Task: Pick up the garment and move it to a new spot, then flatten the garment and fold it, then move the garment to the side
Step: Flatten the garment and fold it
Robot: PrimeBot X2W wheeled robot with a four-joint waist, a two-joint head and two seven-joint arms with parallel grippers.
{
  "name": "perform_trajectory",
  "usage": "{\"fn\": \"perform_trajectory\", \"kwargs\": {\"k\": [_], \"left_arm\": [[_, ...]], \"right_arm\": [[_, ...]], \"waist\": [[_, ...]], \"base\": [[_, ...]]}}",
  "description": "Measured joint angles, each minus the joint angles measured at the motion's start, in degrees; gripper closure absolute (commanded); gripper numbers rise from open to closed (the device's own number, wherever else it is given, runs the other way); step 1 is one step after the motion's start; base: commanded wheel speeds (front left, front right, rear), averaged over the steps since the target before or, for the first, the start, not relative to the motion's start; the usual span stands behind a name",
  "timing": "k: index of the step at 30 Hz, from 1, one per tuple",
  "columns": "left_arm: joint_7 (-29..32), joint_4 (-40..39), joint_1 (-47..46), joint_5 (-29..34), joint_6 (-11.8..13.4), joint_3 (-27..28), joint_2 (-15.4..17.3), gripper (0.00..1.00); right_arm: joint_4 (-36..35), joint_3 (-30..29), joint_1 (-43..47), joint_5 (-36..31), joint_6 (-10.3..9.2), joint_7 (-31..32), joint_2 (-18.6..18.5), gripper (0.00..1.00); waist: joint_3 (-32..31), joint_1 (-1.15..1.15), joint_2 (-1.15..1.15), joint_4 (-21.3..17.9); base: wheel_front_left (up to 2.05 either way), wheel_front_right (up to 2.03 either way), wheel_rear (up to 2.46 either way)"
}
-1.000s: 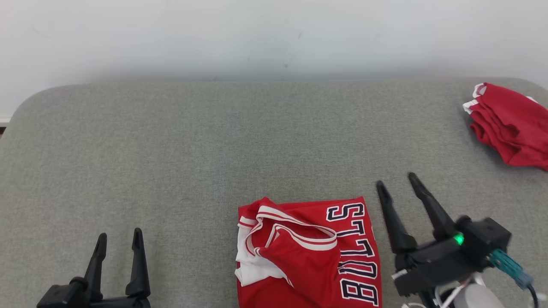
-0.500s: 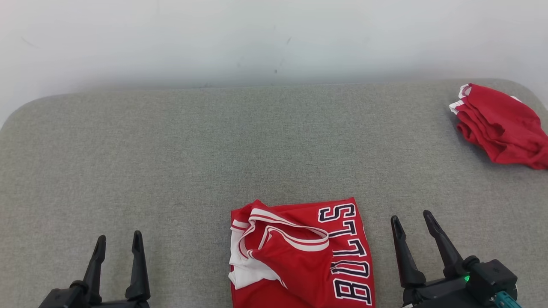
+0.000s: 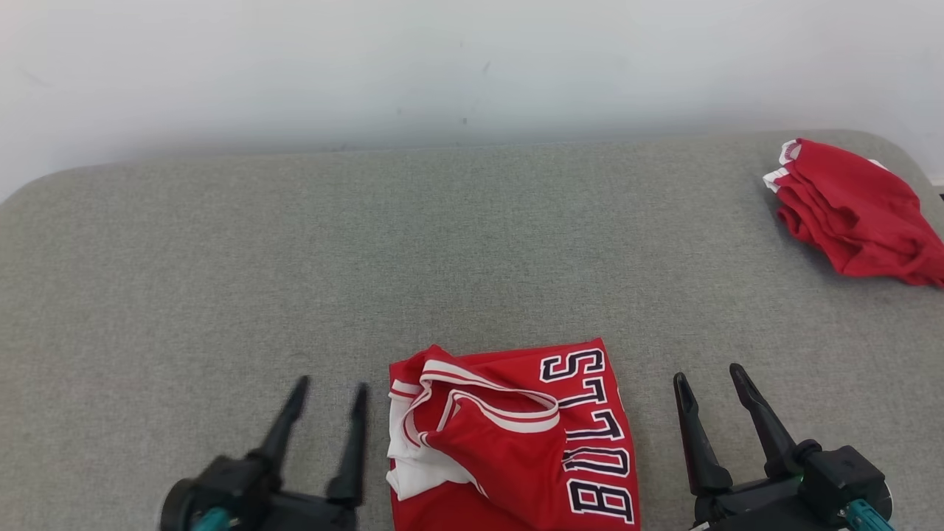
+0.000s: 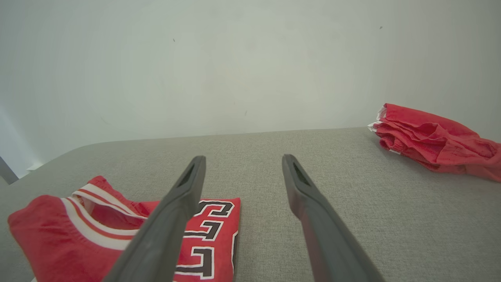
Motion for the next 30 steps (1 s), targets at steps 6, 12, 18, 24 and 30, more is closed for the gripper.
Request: {"fn": "perform_trajectory", "kwargs": {"k": [6, 12, 18, 24, 30], "left_arm": [[6.5, -0.7, -2.4, -0.2, -0.5, -8.0, 1.5, 0.0], [14.0, -3.2, -3.4, -2.0, -0.8, -13.5, 4.0, 0.0], [20.3, -4.7, -3.2, -3.8, -0.8, -15.7, 5.7, 0.0], [22.4, -8.1, -1.9, -5.1, -0.8, -16.8, 6.7, 1.0], [22.9, -10.8, 0.5, -6.1, 0.2, -16.7, 6.9, 1.0]], "right_arm": [[0.3, -0.4, 0.0, -0.1, 0.0, 0.4, 0.2, 0.0], [0.9, -0.8, -0.3, -0.1, 0.0, 0.4, 0.2, 0.0], [1.3, -1.1, -0.7, 0.1, 0.0, 0.1, 0.4, 0.0], [1.4, -1.7, -1.0, 0.1, 0.0, -0.2, 0.5, 0.0], [1.8, -2.0, -0.9, 0.1, 0.0, -0.5, 0.5, 0.0]], "waist": [[0.4, 0.0, 0.0, -1.1], [1.4, 0.0, 0.0, -2.5], [2.6, 0.0, 0.0, -4.1], [3.4, 0.01, 0.0, -4.7], [3.2, 0.0, 0.0, -3.2]], "base": [[0.0, 0.0, 0.0], [0.0, 0.0, 0.0], [0.0, 0.0, 0.0], [0.0, 0.0, 0.0], [0.0, 0.0, 0.0]]}}
